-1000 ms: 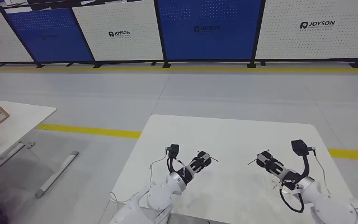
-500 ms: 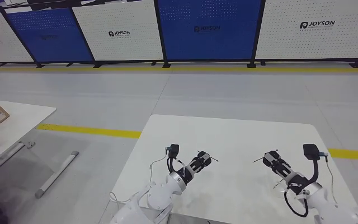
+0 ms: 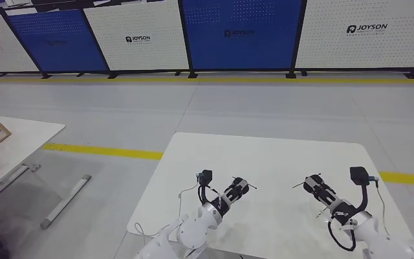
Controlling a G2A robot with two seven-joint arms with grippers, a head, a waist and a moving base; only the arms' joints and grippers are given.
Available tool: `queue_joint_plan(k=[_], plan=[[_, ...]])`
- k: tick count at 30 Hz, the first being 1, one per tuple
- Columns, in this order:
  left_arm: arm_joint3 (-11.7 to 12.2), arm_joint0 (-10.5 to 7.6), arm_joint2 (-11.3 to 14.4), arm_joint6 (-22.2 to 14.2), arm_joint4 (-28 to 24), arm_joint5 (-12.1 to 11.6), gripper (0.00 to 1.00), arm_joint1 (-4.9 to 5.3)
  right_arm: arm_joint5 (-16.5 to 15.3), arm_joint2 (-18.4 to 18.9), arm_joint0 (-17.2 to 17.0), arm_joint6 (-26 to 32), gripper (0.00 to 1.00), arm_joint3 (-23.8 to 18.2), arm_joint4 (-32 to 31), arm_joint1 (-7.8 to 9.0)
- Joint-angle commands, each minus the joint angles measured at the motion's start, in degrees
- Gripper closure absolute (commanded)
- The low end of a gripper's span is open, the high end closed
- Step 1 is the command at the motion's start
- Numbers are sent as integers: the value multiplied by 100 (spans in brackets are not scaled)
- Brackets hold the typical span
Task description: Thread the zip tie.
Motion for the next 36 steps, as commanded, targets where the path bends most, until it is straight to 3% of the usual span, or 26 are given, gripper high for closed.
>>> queue_joint_plan(k=[1,9,17,24,36], plan=[[26,-15,60,100,69,-10,100,-17,0,0,0,0,100,0,0,0],[26,-15,60,100,69,-10,100,-17,36,-200,121,70,100,81,66,-49],[26,-15,60,100,69,-10,100,-17,304,-993,884,275,100,587,49,-226],[26,-15,60,100,69,-10,100,-17,297,-1529,1306,279,100,1005,7,-379],[26,-15,60,100,69,-10,100,-17,237,-1591,1348,202,100,1054,-59,-405]])
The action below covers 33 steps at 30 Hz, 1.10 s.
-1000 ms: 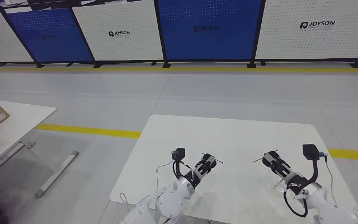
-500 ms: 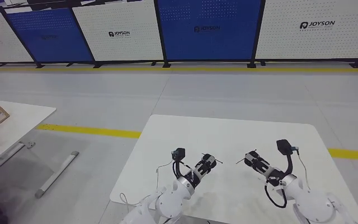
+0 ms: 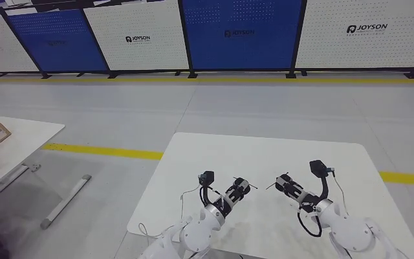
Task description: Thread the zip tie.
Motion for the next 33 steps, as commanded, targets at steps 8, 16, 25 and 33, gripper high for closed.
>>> queue_joint_plan(k=[8,16,25,33], plan=[[0,0,0,0,0,0,100,0,-399,-158,-89,-499,100,33,-61,-94],[0,0,0,0,0,0,100,0,-383,-489,105,-699,100,239,-158,-242],[0,0,0,0,0,0,100,0,-403,-486,103,-737,100,227,-173,-249],[0,0,0,0,0,0,100,0,-403,-486,103,-737,100,227,-173,-249]])
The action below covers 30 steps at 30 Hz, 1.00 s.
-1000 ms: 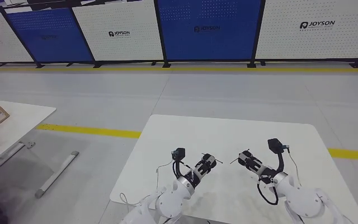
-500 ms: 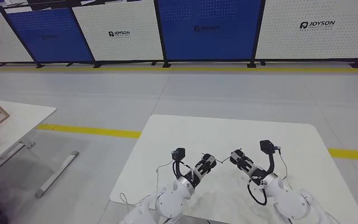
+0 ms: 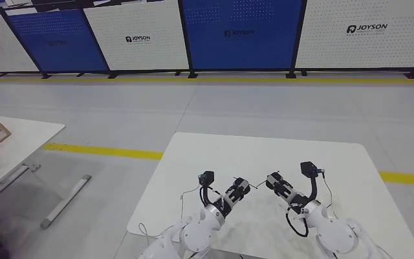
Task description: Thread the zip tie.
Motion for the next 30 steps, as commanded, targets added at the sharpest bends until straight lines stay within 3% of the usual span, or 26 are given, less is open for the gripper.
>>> queue_joint_plan(k=[1,9,14,30], plan=[[0,0,0,0,0,0,100,0,2,3,-8,-12,100,6,0,-1],[0,0,0,0,0,0,100,0,-191,370,-465,-45,100,-255,-121,52],[0,0,0,0,0,0,100,0,-77,355,-769,-343,100,-452,-491,45],[0,0,0,0,0,0,100,0,-336,393,-829,-597,100,-340,-328,-20]])
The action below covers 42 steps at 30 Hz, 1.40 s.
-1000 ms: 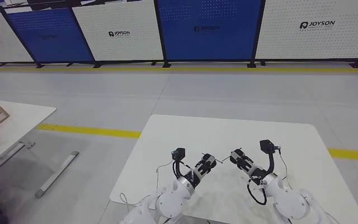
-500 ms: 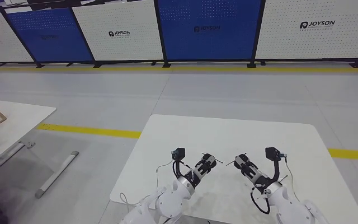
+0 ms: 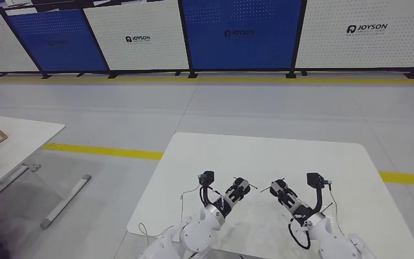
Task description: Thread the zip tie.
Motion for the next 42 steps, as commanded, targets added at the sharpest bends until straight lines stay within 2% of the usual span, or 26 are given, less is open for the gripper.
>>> queue_joint_plan(k=[1,7,10,18,21,30,39,42], plan=[[0,0,0,0,0,0,100,0,-127,13,-41,-212,100,56,5,-20],[0,0,0,0,0,0,100,0,-583,-49,-110,-695,100,283,-60,-93],[0,0,0,0,0,0,100,0,-781,-67,-133,-757,100,333,-148,-115],[0,0,0,0,0,0,100,0,-782,-64,-137,-773,100,337,-157,-119],[0,0,0,0,0,0,100,0,-798,-99,-160,-960,100,337,-265,-153],[0,0,0,0,0,0,100,0,-547,-487,-186,-1937,100,399,-1048,-326],[0,0,0,0,0,0,100,0,-571,-483,-201,-1930,100,398,-1007,-333],[0,0,0,0,0,0,100,0,-619,-381,-244,-1885,100,393,-907,-342]])
